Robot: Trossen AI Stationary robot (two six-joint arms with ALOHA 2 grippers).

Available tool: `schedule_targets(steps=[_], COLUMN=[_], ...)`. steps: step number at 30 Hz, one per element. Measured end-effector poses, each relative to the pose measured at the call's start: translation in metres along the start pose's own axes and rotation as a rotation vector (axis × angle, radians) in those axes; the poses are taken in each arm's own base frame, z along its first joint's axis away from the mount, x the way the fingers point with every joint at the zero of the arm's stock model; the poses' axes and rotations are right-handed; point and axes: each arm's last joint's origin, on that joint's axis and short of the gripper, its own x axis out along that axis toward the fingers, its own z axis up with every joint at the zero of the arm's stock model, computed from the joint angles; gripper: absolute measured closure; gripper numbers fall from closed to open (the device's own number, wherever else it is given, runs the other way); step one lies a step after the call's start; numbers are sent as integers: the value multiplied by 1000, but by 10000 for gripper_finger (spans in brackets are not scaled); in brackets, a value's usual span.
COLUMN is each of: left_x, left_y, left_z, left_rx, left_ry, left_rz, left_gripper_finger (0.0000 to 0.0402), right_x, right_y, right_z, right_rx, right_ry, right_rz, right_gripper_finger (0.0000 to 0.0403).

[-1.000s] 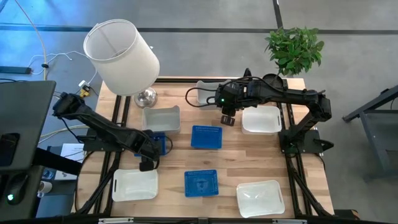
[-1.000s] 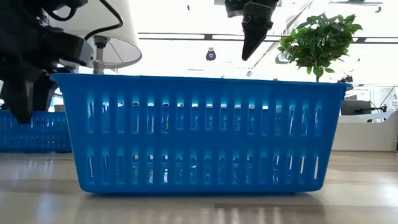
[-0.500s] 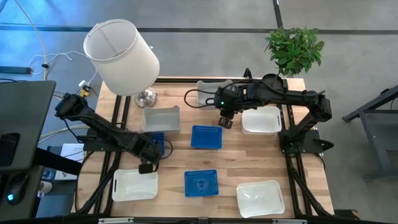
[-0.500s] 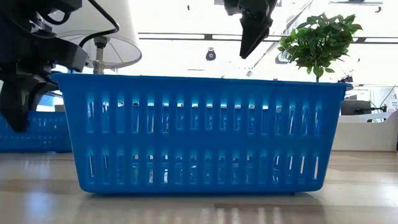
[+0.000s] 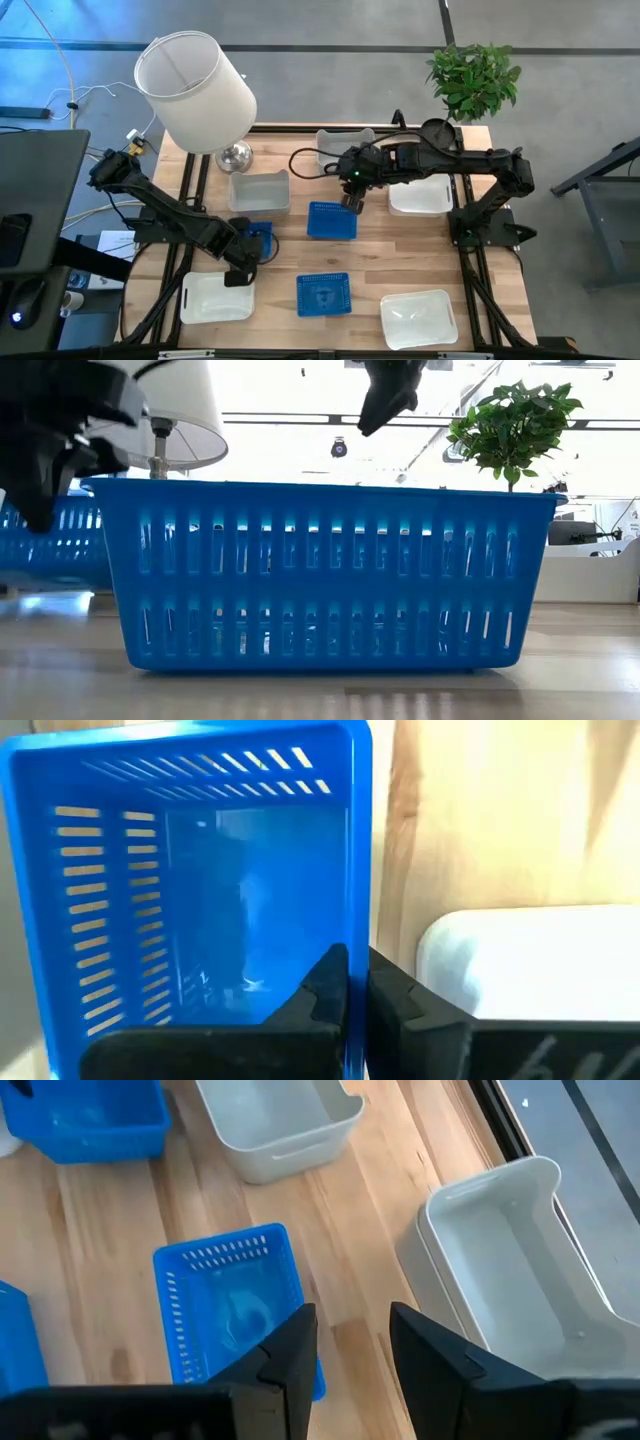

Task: Stack baskets by color
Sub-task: Stack the left blue bin on top of the right blue bin

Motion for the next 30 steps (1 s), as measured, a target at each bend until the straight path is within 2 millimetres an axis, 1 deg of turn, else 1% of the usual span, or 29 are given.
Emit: schedule_targets(steps=[7,12,19,22,27,30], left_x=[-18,-30,-46,-51,-61,-67], left_y=[-8,-12,-14,-14,-11,-7], left_z=[9,18,30,34,41,48], left_rx=[64,162,330,412,540,583], left_ry=[-62,-130,-222,-256,-307,-318], left_rz=[13,37,120,181,330,385], left_gripper_finger=[401,401,401,401,401,401], right_x=[-1,-1,-2,-3,-5,-8], right_y=[4,6,7,7,8,9], right_z=[2,7,14,19,29,36], right_rx=[1,13,31,13,-11,-7], right_ry=[-30,-67,-147,-193,-305,-376], right_rz=[13,64,75,81,90,96], right_gripper_finger=[288,288,288,288,288,288])
